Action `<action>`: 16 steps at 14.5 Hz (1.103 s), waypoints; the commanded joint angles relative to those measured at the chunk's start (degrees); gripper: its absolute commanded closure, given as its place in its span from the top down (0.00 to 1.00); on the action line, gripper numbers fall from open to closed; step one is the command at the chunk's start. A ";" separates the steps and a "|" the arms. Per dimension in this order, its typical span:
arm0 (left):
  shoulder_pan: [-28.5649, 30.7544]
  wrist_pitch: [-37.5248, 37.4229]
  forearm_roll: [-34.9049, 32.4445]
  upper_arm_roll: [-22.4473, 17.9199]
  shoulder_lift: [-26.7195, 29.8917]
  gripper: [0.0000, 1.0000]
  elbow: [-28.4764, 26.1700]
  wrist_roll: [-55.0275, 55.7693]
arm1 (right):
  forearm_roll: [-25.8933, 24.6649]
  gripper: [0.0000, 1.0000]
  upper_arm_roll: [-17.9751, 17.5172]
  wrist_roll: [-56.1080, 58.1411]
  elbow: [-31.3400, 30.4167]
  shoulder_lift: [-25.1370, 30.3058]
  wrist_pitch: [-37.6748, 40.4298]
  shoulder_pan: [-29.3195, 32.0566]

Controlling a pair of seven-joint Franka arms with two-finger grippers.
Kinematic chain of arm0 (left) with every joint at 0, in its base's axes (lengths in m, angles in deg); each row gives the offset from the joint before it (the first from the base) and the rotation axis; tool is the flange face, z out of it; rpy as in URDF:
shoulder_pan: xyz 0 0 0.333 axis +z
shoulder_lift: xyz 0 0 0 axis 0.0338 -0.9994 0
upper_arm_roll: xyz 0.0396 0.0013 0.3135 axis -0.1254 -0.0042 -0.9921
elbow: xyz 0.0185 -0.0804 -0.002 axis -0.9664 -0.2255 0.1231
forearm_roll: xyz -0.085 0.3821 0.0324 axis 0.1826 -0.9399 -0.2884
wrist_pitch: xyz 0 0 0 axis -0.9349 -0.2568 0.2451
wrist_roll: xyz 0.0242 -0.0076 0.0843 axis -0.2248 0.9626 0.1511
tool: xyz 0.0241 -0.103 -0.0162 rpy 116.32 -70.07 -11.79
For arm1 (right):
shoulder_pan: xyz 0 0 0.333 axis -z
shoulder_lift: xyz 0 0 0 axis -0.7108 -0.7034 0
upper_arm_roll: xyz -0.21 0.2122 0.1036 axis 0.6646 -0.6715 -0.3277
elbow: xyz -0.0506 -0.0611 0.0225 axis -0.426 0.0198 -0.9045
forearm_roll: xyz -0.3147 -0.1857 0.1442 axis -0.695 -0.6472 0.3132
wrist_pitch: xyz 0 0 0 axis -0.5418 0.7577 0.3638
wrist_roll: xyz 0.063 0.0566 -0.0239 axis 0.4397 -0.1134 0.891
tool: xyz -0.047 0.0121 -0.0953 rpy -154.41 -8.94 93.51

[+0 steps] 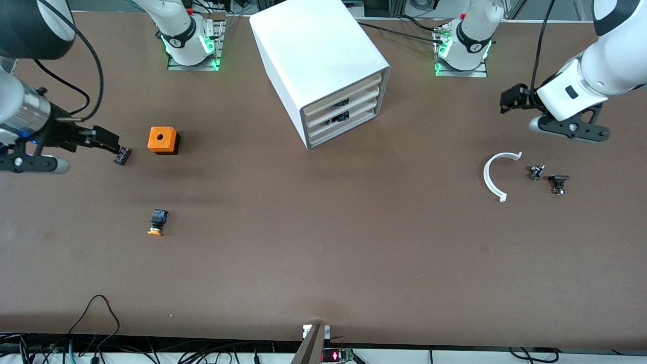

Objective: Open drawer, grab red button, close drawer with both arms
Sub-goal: 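Reach the left gripper toward the drawer while the right gripper advances, then grasp the drawer handle with the left gripper while the right gripper approaches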

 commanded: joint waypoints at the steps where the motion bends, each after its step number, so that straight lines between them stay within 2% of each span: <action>1: -0.16 -8.00 5.30 -0.09 -2.83 1.00 2.08 -6.20 | -0.39 1.00 -0.08 0.17 0.94 -1.91 1.81 -1.10; 4: 0.89 -12.24 18.81 -0.18 -7.65 1.00 1.47 -9.30 | 0.66 1.00 -0.08 -0.36 1.02 -3.67 0.59 -2.07; 6: 1.25 -12.43 25.07 -0.18 -9.86 1.00 0.77 -11.66 | 2.94 1.00 -0.08 -4.21 1.29 -5.07 0.50 -2.07; 9: 1.33 -11.81 35.97 -0.27 -14.07 1.00 0.06 -21.65 | 4.27 1.00 -0.08 -8.70 1.29 -6.66 0.41 -3.38; 12: 0.63 -6.21 42.04 -0.18 -16.81 1.00 -3.00 -27.84 | 4.27 1.00 -0.08 -14.23 1.46 -8.15 -0.99 -5.23; 13: 0.37 -3.40 43.80 -0.09 -16.64 1.00 -6.06 -28.11 | 4.35 1.00 -0.08 -16.34 1.46 -8.33 -1.43 -5.50; 16: 0.37 6.44 52.33 3.42 -16.81 0.99 -15.03 -37.31 | 5.50 1.00 -0.08 -20.48 1.46 -9.12 -2.23 -7.08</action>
